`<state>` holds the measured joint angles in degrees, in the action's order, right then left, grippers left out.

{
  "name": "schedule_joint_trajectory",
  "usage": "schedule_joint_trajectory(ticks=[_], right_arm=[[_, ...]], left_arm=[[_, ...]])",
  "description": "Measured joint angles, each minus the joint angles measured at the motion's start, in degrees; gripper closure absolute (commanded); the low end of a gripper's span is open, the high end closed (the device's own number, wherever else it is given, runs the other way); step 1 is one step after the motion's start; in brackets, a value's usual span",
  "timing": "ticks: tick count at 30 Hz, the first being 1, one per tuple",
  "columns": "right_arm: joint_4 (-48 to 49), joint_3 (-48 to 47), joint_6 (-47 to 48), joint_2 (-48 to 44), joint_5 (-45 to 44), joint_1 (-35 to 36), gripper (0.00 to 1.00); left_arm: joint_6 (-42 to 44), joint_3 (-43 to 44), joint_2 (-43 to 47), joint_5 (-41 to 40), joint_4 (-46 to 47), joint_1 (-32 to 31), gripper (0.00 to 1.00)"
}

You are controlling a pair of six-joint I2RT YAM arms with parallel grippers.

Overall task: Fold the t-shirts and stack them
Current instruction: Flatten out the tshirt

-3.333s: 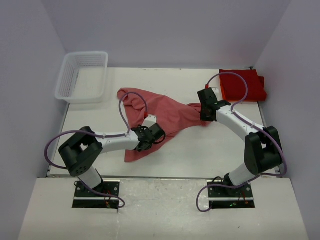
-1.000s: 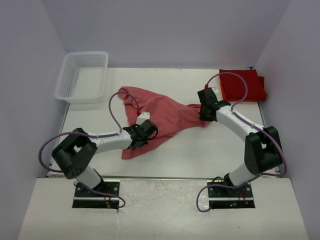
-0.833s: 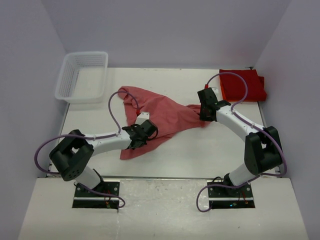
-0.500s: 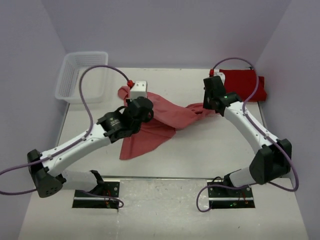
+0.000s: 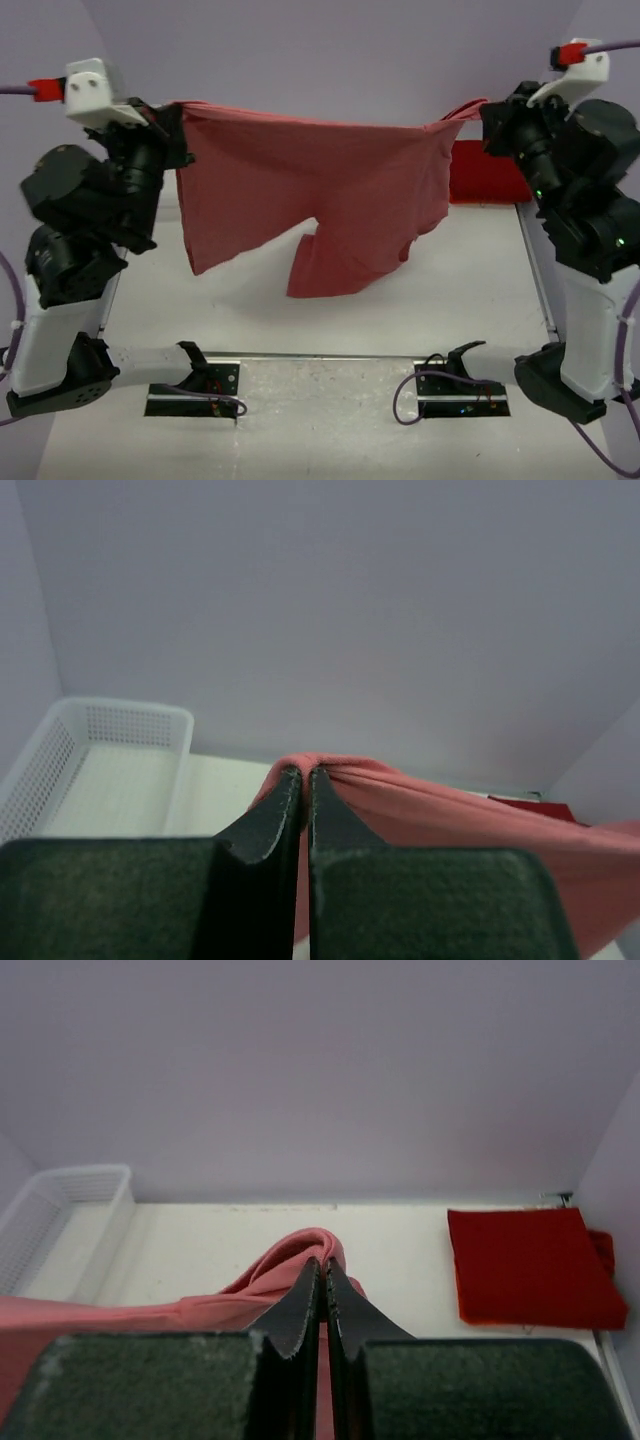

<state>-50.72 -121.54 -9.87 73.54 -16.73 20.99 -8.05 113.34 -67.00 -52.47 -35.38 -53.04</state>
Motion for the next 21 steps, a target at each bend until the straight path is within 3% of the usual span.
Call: schedule_joint_trajectory(ticks=[9, 14, 21], right_arm=[[-2.91, -12.37, 2.14, -10.23, 15.08, 0.5, 1.0], [-2.99, -18.29, 2.34, -12.22, 22.51, 0.57, 1.0], [-2.69, -16.22, 2.4, -14.86, 29.09, 0.35, 1.0]], left_arm=[[6.36, 12.04, 6.58, 10.75, -0.31, -0.24, 1.0], [4.94, 8.22, 10.56, 18.01, -0.33, -0.24, 1.0], [2.58, 1.42, 9.62, 25.59, -0.63, -0.24, 1.0]])
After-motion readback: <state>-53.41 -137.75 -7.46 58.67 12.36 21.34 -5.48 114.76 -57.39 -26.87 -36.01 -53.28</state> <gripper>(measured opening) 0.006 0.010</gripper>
